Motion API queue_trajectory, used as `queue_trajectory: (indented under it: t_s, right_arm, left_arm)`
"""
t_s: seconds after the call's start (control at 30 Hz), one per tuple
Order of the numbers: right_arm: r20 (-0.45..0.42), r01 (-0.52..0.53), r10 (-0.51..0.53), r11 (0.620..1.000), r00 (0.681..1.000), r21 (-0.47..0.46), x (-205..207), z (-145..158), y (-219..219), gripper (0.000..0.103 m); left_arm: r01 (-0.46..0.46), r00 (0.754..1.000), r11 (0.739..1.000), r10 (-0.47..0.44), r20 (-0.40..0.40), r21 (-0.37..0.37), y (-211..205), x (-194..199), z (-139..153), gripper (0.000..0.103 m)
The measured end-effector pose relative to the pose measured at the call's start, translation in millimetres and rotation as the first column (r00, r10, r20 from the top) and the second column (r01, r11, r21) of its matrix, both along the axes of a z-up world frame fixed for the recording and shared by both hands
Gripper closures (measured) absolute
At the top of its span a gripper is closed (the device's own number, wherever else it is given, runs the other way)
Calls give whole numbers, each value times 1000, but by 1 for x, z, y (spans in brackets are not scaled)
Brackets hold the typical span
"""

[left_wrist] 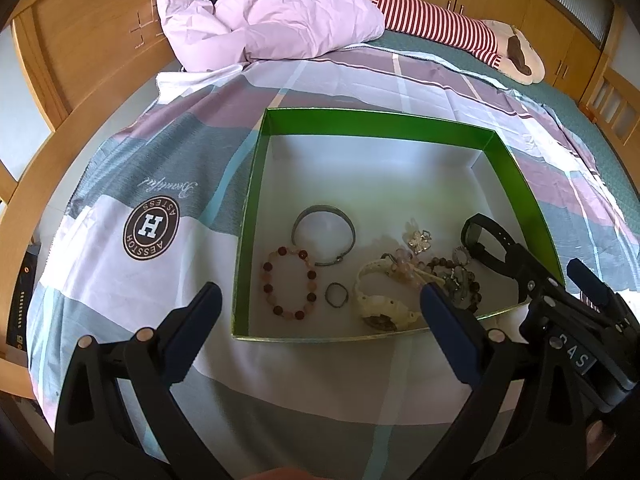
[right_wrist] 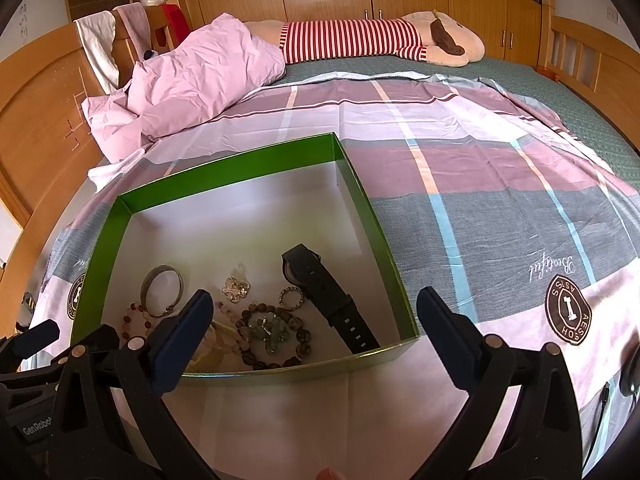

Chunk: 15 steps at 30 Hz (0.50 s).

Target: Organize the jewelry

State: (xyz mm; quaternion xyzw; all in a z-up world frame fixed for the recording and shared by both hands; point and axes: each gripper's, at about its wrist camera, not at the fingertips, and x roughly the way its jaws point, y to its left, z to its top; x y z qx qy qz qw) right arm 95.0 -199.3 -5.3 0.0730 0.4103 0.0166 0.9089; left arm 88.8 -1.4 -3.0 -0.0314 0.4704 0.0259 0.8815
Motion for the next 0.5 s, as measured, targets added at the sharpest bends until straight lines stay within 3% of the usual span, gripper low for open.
queue_trajectory:
  t_s: [0.5]
  right_arm:
    - [-6,-4,4,1000,1000,-1,0,-1,-2,4]
  left_arm:
    - [0,1000,1000,0,-7,4,-1,0,-1,5]
